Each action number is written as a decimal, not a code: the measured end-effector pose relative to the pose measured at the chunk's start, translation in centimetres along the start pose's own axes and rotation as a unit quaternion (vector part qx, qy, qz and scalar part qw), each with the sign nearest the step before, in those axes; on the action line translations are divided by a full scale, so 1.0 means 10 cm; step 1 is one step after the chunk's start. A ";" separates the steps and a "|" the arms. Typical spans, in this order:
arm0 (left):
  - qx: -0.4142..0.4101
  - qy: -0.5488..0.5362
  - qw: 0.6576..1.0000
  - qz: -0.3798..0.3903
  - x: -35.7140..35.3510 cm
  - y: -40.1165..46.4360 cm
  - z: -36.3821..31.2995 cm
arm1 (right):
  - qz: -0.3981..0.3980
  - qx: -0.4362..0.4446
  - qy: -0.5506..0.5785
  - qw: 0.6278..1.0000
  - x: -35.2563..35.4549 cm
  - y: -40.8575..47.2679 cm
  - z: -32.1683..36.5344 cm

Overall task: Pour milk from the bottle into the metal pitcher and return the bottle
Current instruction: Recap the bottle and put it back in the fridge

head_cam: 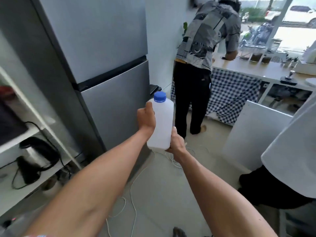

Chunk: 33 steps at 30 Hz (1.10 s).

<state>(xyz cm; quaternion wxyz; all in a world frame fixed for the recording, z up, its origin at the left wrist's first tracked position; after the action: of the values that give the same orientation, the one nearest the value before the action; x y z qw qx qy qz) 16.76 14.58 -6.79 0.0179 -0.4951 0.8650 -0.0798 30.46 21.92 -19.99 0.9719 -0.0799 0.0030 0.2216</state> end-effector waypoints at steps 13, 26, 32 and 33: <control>0.050 -0.048 0.966 -0.248 1.34 0.83 0.01 | 0.243 -0.009 -0.046 0.969 -1.78 0.67 0.04; 0.058 -0.096 0.912 -0.394 2.12 0.82 -0.03 | 0.412 -0.024 -0.055 0.909 -2.76 0.61 0.10; 0.044 -0.098 0.910 -0.401 2.27 0.85 -0.08 | 0.399 0.056 -0.129 0.906 -2.97 0.76 0.36; 0.042 -0.100 0.909 -0.402 2.29 0.86 -0.08 | 0.382 0.096 -0.147 0.908 -3.01 0.83 0.51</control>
<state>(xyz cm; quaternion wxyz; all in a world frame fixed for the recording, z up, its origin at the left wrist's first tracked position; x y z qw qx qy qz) -2.37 -0.75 -6.28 0.0914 -0.8050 0.5824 -0.0664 -0.45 17.15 -14.98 0.8056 0.0542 -0.0880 0.5834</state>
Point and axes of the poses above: each hand's wrist, its own y-axis towards the middle knuckle, its own x-axis out of the back of the hand, z = x × y, the point moved 7 cm from there along y, towards the middle knuckle, and after that the axes turned 15 degrees about x, right-handed, at the moved point
